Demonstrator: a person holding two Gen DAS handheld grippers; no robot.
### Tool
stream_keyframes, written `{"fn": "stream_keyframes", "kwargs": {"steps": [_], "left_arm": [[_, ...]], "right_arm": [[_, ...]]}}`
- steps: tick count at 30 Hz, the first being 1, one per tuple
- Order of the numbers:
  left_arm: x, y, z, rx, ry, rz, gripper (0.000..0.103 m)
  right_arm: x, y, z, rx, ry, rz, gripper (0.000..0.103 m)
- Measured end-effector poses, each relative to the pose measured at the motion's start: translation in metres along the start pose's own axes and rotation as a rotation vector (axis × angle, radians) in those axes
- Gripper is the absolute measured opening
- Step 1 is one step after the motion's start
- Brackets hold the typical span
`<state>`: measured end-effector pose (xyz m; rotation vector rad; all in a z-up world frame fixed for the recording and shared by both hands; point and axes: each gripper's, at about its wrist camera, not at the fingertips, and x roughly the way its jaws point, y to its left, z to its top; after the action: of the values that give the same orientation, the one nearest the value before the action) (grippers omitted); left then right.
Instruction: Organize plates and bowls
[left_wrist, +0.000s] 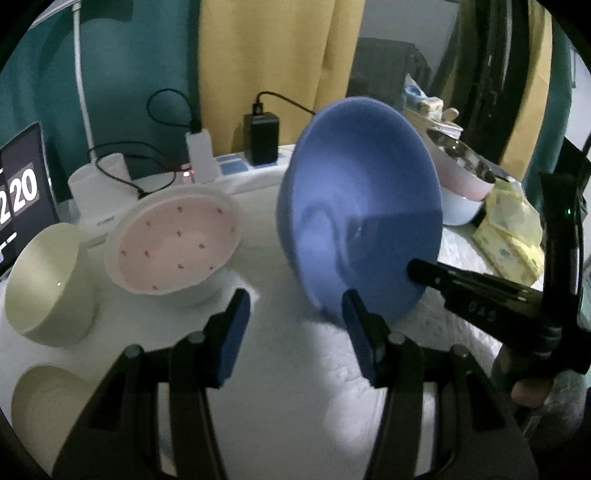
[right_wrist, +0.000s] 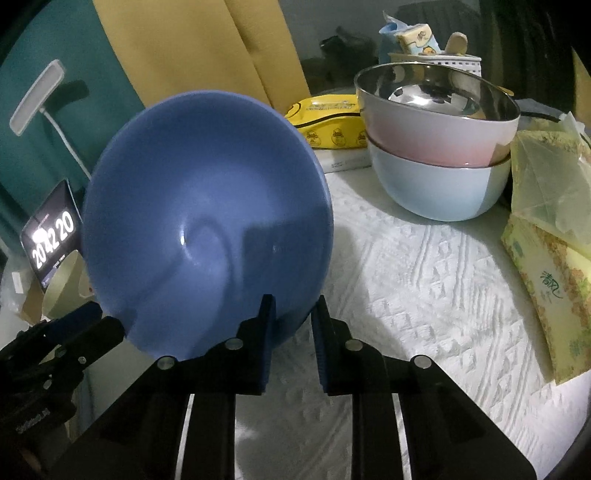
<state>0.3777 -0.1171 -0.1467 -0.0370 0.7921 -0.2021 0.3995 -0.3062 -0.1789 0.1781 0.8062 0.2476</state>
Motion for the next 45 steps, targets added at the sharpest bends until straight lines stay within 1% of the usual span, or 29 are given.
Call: {"fn": "stream_keyframes", "kwargs": {"steps": [3,5,8,11,15,21,29,36,45], "left_arm": [[0.005,-0.002,0.001,-0.008,0.001,-0.012,0.053],[0.007,-0.005,0.002,0.008,0.002,-0.007,0.052],[0.011,-0.009,0.001,0.025,0.011,-0.009,0.041],[0.01,-0.011,0.001,0.04,0.005,-0.003,0.039],[0.003,-0.014,-0.001,0.067,-0.013,0.009,0.039],[-0.012,-0.014,-0.001,0.071,-0.039,0.004,0.039],[-0.032,-0.014,-0.011,0.07,-0.031,-0.033,0.039],[-0.049,-0.017,-0.02,0.07,-0.039,-0.046,0.039],[-0.07,-0.019,-0.032,0.07,-0.044,-0.058,0.039]], "right_arm": [[-0.001,0.001,-0.002,-0.003,-0.005,0.003,0.019],[-0.003,0.002,-0.002,-0.01,-0.012,0.006,0.017],[-0.003,0.002,-0.003,-0.01,-0.012,0.009,0.017],[-0.003,0.002,-0.003,-0.009,-0.011,0.007,0.016],[-0.008,0.004,-0.004,-0.007,-0.018,0.006,0.016],[-0.018,0.009,-0.004,-0.017,-0.032,0.01,0.016],[-0.034,0.012,-0.013,-0.013,-0.04,0.005,0.017],[-0.058,0.019,-0.023,-0.017,-0.055,0.0,0.017],[-0.078,0.025,-0.037,-0.01,-0.066,-0.002,0.017]]}}
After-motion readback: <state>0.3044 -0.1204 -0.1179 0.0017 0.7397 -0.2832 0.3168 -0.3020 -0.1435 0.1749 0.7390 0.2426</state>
